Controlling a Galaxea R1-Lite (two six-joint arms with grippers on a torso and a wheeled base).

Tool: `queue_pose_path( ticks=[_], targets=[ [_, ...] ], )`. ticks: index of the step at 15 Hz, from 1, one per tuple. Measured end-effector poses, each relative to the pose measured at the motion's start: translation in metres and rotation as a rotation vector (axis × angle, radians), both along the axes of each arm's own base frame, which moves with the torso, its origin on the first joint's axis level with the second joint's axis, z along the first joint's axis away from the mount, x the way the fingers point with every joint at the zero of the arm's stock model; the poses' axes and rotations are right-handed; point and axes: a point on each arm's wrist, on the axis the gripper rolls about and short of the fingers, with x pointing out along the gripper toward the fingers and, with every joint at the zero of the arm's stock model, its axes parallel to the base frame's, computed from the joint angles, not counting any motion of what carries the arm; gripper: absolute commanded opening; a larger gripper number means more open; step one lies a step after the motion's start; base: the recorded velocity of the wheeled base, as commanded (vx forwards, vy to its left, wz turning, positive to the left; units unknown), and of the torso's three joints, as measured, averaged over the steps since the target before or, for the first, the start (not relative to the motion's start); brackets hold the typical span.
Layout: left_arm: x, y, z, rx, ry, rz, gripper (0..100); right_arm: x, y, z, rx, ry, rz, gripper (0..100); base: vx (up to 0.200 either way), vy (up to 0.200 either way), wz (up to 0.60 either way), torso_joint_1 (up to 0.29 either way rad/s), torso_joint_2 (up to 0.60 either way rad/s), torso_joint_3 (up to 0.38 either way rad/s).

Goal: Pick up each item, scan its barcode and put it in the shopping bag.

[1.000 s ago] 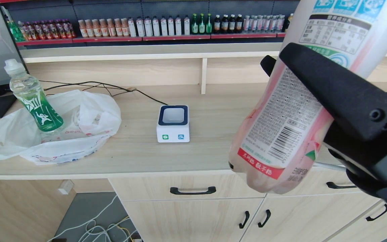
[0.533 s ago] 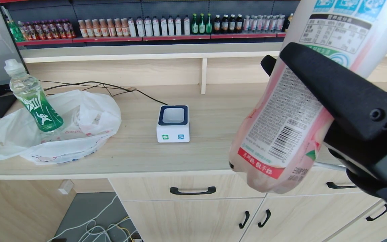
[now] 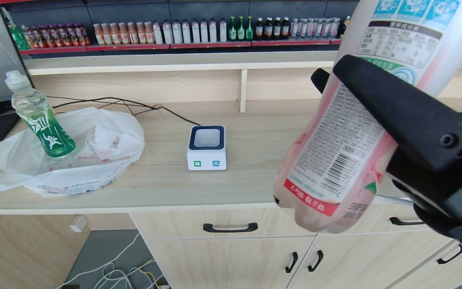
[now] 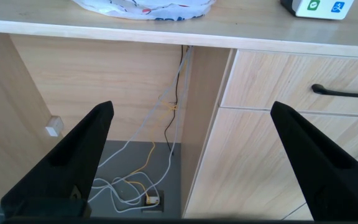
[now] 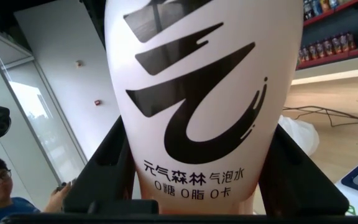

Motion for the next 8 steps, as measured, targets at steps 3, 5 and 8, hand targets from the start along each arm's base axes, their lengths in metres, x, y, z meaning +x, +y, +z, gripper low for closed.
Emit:
queue_pose_path(
  ticks=[3, 5, 8],
  targets=[
    [0.0, 0.0, 0.0, 0.0, 0.0, 0.0, 100, 0.0, 0.0, 0.0, -0.002, -0.005, -0.004, 0, 0.0, 0.0, 0.0, 0.0, 0.0, 0.0],
    [0.0, 0.0, 0.0, 0.0, 0.0, 0.0, 100, 0.0, 0.0, -0.002, -0.014, -0.012, -0.016, 0, 0.0, 0.0, 0.0, 0.0, 0.0, 0.0],
    [0.0, 0.0, 0.0, 0.0, 0.0, 0.0, 100, 0.001, -0.003, -0.013, -0.078, -0.052, -0.083, 0, 0.0, 0.0, 0.0, 0.0, 0.0, 0.0]
  ],
)
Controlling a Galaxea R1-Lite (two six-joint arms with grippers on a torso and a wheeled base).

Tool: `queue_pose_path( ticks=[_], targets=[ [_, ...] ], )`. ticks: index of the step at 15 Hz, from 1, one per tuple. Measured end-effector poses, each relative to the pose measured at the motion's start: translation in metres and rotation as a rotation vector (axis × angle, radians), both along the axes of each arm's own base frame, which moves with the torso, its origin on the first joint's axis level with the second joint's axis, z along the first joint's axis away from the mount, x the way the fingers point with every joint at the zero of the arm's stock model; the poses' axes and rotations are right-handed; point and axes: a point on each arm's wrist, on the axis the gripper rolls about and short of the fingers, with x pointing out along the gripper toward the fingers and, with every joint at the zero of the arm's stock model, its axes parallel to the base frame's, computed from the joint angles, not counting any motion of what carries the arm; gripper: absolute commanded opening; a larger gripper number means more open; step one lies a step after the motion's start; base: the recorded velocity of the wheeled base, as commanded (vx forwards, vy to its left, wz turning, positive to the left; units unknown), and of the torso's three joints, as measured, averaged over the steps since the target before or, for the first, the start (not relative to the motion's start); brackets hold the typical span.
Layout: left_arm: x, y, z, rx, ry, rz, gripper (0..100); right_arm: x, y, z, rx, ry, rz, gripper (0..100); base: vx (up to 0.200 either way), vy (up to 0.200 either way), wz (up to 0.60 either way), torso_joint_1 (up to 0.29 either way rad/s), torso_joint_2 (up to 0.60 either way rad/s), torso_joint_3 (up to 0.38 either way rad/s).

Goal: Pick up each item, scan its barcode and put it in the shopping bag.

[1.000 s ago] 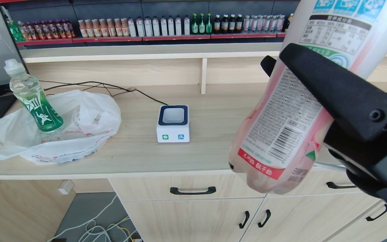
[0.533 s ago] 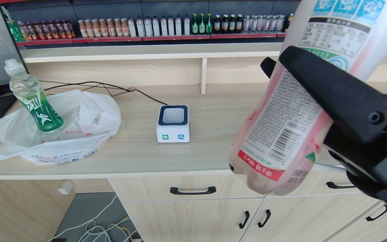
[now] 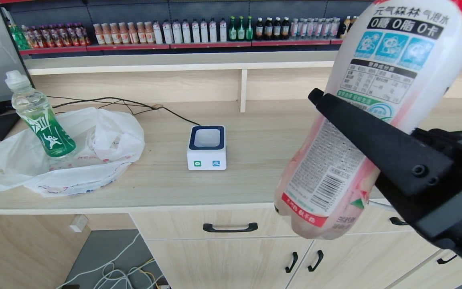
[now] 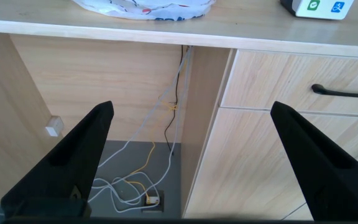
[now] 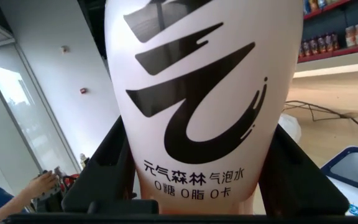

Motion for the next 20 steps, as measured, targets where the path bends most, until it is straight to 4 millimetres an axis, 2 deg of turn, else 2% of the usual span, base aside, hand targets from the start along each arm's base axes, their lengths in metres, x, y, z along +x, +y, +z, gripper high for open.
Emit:
queue_pose_path(
  ticks=[5, 9, 14, 17, 20],
  targets=[
    [0.0, 0.0, 0.0, 0.0, 0.0, 0.0, 100, 0.01, -0.01, -0.005, -0.078, -0.117, -0.164, 0, 0.0, 0.0, 0.0, 0.0, 0.0, 0.0],
    [0.0, 0.0, 0.0, 0.0, 0.0, 0.0, 100, 0.021, -0.018, -0.022, -0.185, -0.162, -0.289, 0, 0.0, 0.0, 0.0, 0.0, 0.0, 0.0],
    [0.0, 0.0, 0.0, 0.0, 0.0, 0.0, 100, 0.06, -0.049, -0.041, -0.292, -0.126, -0.58, 0, 0.0, 0.0, 0.0, 0.0, 0.0, 0.0],
    [0.0, 0.0, 0.0, 0.0, 0.0, 0.0, 100, 0.063, -0.056, -0.053, -0.333, -0.084, -0.603, 0, 0.0, 0.0, 0.0, 0.0, 0.0, 0.0],
    [0.0, 0.0, 0.0, 0.0, 0.0, 0.0, 100, 0.064, -0.056, -0.057, -0.345, -0.074, -0.599, 0, 0.0, 0.0, 0.0, 0.0, 0.0, 0.0]
  ],
)
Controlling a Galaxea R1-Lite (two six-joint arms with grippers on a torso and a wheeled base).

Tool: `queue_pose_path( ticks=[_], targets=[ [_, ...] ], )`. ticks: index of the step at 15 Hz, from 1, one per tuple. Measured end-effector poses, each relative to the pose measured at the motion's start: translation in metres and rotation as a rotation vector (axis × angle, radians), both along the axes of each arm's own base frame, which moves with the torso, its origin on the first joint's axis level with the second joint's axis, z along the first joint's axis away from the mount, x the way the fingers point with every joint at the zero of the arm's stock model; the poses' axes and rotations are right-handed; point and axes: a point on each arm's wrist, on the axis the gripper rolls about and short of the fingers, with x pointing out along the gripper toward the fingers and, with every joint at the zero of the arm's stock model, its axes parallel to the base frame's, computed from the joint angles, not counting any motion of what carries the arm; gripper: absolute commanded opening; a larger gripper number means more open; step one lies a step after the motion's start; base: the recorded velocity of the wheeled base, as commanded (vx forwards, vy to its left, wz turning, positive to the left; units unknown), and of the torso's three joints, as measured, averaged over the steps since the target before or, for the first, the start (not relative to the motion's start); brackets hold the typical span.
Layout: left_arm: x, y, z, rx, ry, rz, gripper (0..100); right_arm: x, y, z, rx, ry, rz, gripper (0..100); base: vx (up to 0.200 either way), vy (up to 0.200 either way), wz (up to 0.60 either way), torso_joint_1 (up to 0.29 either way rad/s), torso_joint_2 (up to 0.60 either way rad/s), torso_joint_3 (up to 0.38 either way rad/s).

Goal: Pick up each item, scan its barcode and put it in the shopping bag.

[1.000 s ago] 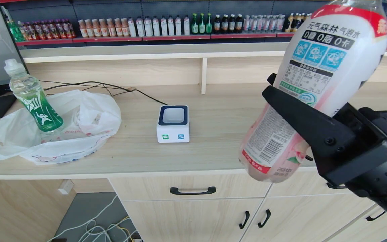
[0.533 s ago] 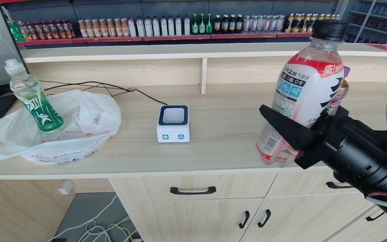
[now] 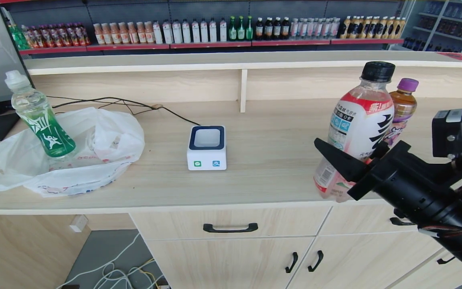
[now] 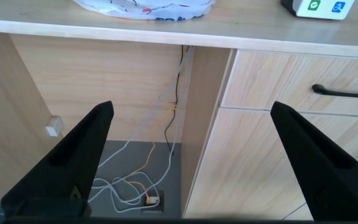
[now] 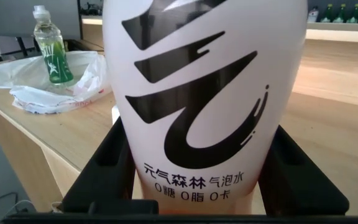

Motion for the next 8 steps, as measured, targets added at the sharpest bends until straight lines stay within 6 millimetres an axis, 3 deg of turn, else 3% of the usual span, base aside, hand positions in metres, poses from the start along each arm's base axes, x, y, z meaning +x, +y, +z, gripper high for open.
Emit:
queue_pose_path(
  ticks=[8],
  targets=[
    [0.0, 0.0, 0.0, -0.001, 0.0, 0.0, 100, 0.0038, 0.0037, -0.0015, -0.008, 0.001, 0.02, 0, 0.0, 0.0, 0.0, 0.0, 0.0, 0.0]
  ],
)
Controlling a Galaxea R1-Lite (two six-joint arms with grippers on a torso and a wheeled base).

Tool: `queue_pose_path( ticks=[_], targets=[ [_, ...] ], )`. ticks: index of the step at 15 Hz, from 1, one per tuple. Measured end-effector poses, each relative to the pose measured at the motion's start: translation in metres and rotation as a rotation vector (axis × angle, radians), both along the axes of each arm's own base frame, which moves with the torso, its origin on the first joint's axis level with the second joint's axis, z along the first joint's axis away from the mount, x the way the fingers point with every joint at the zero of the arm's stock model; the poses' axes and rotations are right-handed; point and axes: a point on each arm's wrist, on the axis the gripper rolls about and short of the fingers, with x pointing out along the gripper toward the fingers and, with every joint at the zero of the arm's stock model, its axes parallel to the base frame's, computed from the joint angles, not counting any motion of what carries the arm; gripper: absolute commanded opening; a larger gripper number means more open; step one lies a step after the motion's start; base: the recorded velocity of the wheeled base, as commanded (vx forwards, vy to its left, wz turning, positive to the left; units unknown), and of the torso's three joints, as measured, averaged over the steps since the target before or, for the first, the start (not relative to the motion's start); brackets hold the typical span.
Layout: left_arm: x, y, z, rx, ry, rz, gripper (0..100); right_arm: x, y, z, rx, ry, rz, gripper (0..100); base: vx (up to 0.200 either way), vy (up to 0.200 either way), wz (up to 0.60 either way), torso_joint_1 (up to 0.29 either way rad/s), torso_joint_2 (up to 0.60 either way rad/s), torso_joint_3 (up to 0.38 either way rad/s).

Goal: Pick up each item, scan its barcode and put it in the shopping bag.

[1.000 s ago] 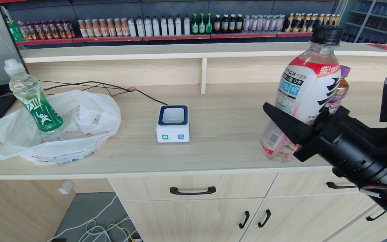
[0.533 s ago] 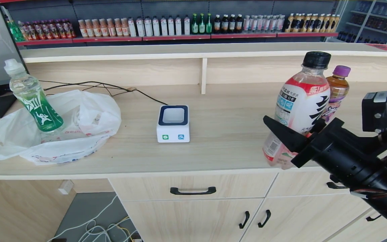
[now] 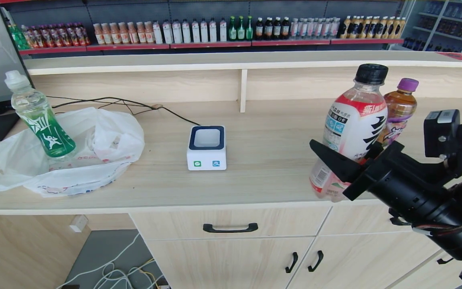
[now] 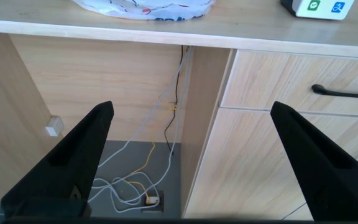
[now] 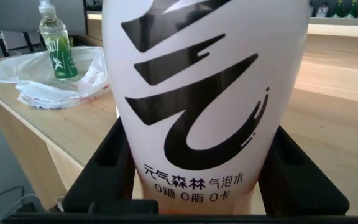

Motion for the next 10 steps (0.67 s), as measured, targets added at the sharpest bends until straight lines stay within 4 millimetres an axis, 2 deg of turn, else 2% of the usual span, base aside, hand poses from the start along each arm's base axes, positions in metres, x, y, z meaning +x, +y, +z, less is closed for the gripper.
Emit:
queue_pose_path(
  ticks=[10],
  targets=[
    [0.0, 0.0, 0.0, -0.002, 0.0, 0.0, 100, 0.0005, 0.0001, -0.002, -0.007, 0.004, 0.0, 0, 0.0, 0.2, 0.0, 0.004, 0.0, 0.003]
  ],
)
